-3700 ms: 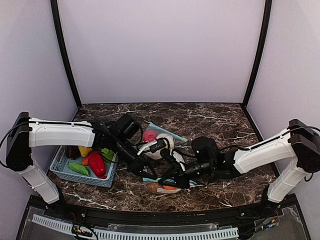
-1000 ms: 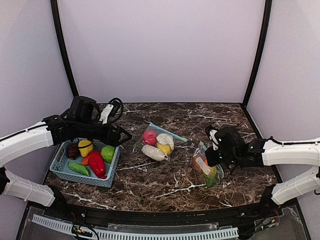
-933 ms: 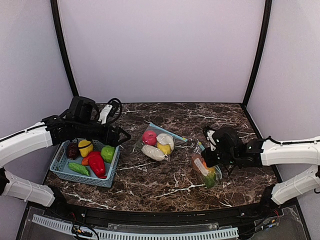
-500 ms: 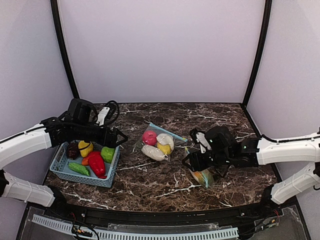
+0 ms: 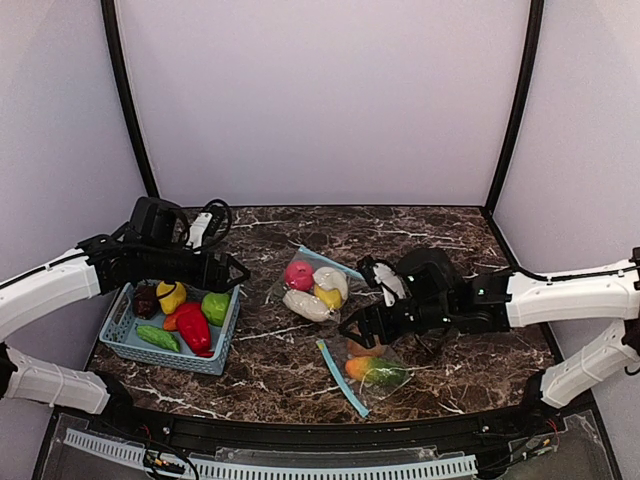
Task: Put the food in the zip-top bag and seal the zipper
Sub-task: Set the zipper food storage bag at the center of the board, then reset both arms
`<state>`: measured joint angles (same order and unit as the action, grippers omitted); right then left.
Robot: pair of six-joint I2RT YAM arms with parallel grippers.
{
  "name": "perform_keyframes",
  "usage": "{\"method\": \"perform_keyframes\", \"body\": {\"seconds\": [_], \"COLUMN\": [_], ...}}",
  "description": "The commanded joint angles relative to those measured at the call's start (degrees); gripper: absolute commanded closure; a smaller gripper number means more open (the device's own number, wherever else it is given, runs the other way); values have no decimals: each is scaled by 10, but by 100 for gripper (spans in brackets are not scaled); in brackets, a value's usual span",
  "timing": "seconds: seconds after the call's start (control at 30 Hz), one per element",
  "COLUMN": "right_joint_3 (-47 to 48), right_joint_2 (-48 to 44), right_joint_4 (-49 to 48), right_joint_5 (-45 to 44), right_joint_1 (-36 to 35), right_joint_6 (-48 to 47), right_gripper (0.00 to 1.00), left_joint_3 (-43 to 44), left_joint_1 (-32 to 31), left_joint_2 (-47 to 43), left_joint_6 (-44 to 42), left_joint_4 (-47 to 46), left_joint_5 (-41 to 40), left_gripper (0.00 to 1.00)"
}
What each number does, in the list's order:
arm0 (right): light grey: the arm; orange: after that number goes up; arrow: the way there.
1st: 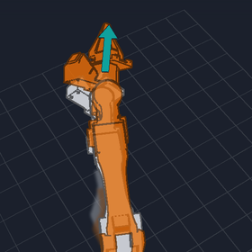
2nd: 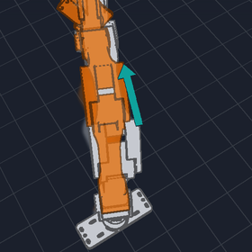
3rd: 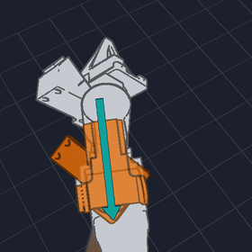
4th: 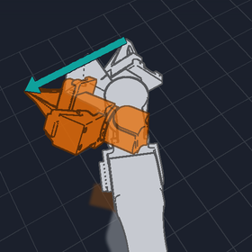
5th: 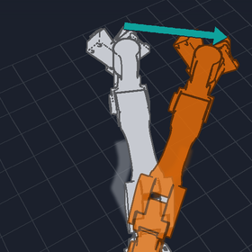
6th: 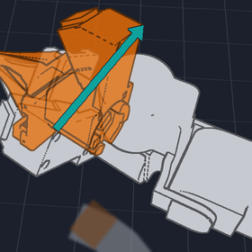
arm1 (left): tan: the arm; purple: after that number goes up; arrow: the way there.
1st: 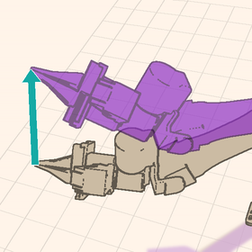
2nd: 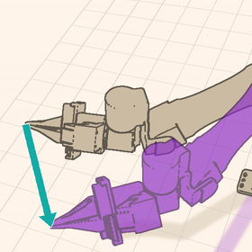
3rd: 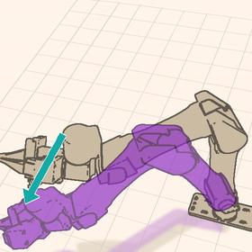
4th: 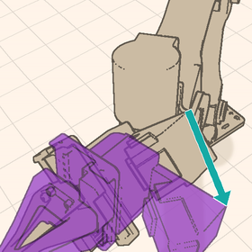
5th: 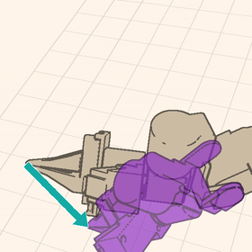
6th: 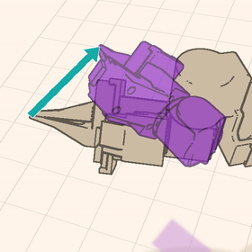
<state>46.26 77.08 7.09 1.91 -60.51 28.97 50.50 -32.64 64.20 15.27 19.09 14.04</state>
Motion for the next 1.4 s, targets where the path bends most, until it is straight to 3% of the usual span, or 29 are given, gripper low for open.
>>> {"method": "perform_keyframes", "body": {"seconds": [0.0, 0.27, 0.63, 0.83, 1.13, 1.37], "right_joint_3": [14, -54, -144, -161, -167, -189], "right_joint_2": [-31, -80, -161, -258, -389, -427], "right_joint_4": [4, 17, 54, 75, 61, 43], "right_joint_5": [-17, -22, 33, 27, -40, -36], "right_joint_1": [5, 113, 371, 478, 499, 499], "right_joint_6": [-6, 21, -20, -59, -139, -144], "right_gripper": [18, 8, 1, 1, 2, 1], "left_joint_3": [-9, -14, -41, -63, -60, -70], "left_joint_1": [18, 69, 245, 286, 287, 287], "left_joint_2": [-21, -37, -77, -143, -195, -212], "left_joint_6": [0, -16, -45, -47, -67, -78], "left_joint_4": [20, 45, 67, 45, 50, 38], "left_joint_5": [3, -8, 9, -68, -200, -173], "left_gripper": [13, 8, 6, 2, 1, 1]}}
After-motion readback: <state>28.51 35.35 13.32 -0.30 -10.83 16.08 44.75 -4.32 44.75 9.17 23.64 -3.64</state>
